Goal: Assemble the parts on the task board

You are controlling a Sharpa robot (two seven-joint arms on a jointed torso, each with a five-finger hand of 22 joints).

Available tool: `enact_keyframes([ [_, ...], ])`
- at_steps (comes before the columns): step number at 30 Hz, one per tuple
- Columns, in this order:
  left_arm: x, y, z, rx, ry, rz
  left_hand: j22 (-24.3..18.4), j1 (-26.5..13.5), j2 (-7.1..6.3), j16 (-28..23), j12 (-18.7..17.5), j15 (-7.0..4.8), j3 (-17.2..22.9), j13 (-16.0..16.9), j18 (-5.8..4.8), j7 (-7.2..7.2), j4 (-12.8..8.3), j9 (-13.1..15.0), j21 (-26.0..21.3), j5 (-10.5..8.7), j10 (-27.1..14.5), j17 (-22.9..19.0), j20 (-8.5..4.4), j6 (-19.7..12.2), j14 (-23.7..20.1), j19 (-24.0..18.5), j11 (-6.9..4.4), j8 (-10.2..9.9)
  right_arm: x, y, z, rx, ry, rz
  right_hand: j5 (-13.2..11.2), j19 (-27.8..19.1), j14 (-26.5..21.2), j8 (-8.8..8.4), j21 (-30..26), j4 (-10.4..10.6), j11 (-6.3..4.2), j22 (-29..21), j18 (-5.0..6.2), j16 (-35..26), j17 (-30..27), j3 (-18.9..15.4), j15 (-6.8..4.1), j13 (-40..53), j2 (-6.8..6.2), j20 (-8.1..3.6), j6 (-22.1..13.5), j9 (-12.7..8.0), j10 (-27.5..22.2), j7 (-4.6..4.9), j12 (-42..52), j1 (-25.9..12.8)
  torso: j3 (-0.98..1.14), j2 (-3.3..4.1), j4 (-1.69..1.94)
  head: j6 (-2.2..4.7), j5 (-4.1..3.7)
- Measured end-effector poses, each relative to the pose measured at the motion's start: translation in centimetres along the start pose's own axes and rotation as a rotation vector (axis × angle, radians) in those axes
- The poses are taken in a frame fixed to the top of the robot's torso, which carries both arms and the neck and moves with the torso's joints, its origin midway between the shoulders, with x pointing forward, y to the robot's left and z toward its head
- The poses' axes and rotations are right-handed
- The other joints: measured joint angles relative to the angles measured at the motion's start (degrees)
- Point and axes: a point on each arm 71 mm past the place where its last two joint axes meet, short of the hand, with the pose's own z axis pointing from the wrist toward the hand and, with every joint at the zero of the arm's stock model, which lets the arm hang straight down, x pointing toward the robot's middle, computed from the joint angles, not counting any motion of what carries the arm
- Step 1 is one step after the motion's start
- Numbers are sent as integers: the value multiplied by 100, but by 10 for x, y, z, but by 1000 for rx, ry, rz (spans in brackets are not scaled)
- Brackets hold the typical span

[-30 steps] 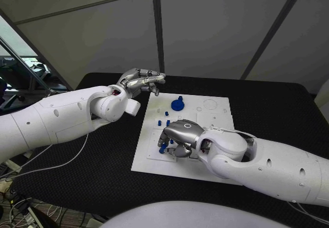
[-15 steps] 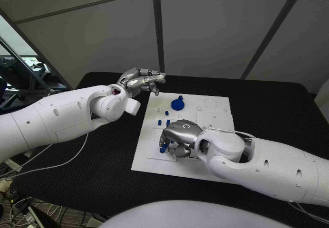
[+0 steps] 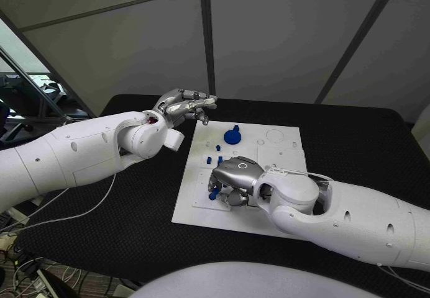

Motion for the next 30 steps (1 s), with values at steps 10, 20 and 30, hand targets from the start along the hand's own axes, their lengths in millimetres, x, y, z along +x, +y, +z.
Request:
enact_keyframes([
  [10, 0, 0, 0, -2, 1, 0, 0, 0, 0, 0, 0, 0, 0, 0, 0, 0, 0, 0, 0, 0, 0, 1, 0, 0, 0, 0, 0, 0, 1, 3, 3, -6, 14, -7, 0, 0, 0, -56, 0, 1, 1, -2, 0, 0, -27, -2, 0, 9, -78, 0, -3, -1, 0, 4, -153, -203, -5, 3, 0, -20, 3],
  [20, -1, 0, -1, -2, 0, 0, 1, 0, 0, 0, 0, 0, 0, 0, 0, 0, 0, 0, 0, 0, 0, 1, 0, 0, 0, 0, 0, 0, 3, 2, 4, -2, 22, -7, 37, -146, 1, -122, -157, 89, 179, -240, 0, 0, -84, -55, 105, -57, -274, 146, -807, -124, -721, 97, -293, -506, -7, 3, 0, -42, 11],
  [30, -1, 0, -1, -3, 0, 0, -18, 23, 23, 0, 35, 0, -16, 7, 0, 0, -16, 0, -44, 0, 0, -11, 0, 0, 0, 0, 0, 0, 2, 2, 4, -6, -6, 6, 37, -442, 0, -122, -622, 98, 274, -816, 93, -121, -339, -430, 145, -45, -334, 213, -1390, -123, -1343, -76, -202, -566, -1, 1, 1, -54, 12],
])
